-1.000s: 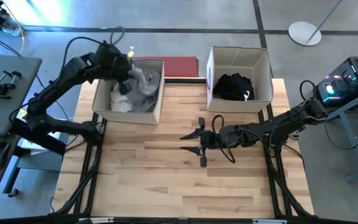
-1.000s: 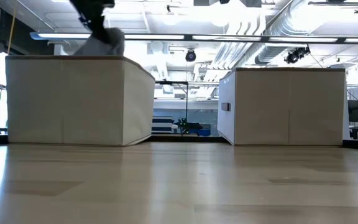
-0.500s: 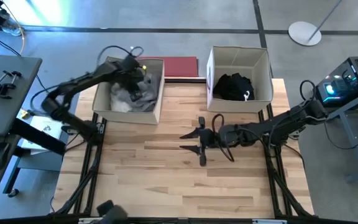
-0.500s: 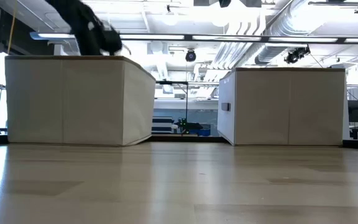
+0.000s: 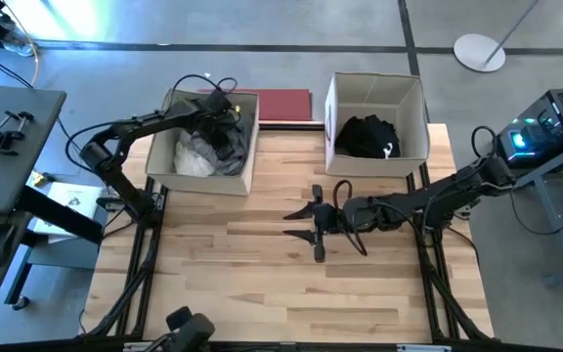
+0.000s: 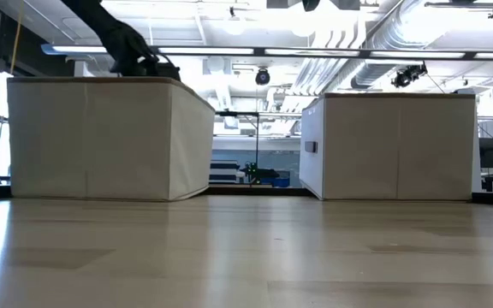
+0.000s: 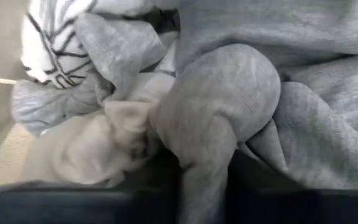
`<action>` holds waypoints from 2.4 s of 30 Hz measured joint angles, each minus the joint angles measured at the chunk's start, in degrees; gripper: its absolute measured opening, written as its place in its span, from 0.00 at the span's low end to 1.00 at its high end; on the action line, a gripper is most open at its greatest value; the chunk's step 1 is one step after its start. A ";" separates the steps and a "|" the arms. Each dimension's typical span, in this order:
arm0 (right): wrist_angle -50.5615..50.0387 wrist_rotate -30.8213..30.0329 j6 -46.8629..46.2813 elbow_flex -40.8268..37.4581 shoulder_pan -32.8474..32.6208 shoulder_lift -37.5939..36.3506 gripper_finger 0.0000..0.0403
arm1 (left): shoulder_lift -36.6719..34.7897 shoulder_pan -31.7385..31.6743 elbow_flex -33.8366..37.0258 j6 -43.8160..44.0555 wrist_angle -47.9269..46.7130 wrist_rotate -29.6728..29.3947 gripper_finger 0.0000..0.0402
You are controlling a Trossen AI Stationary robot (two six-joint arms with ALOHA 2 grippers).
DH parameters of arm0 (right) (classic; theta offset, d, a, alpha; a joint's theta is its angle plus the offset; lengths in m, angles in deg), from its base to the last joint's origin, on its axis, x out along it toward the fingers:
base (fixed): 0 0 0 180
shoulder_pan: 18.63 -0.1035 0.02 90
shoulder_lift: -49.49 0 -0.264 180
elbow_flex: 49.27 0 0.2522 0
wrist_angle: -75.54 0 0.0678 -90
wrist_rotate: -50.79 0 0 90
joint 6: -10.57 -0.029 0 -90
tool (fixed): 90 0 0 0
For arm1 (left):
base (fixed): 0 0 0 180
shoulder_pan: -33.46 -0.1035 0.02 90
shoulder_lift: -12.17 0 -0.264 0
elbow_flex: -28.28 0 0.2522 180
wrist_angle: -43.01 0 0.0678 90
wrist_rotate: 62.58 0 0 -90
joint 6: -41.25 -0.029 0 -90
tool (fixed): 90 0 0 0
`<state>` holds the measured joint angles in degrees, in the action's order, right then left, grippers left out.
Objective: Sort clothes
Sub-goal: Put the gray pants into the left laundry organizer, then adjust the laundry organizers
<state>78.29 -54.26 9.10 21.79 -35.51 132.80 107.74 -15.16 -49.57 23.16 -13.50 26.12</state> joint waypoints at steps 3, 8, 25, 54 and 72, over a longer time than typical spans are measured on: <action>-0.03 0.00 0.00 0.00 0.00 -0.01 0.35 | -3.53 -0.02 -0.82 0.00 -0.75 -0.02 0.31; -0.04 0.00 -0.02 0.00 -0.09 0.02 0.35 | -11.50 0.04 -4.10 0.08 -3.57 0.53 0.45; -0.44 -0.02 1.53 0.00 -0.09 0.00 0.35 | -34.34 18.89 -6.41 -4.65 -11.28 -0.82 0.51; -1.59 0.00 0.42 0.00 -5.35 -0.01 0.35 | -20.56 30.92 -12.05 -7.58 -31.30 -21.53 0.15; -2.14 -0.02 -0.85 0.00 -5.03 -0.01 0.35 | -26.06 33.81 -1.76 -1.61 -23.03 -4.50 0.48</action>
<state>76.15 -54.28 8.25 21.79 -40.54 132.80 81.68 18.65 -51.33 21.55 -36.54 21.62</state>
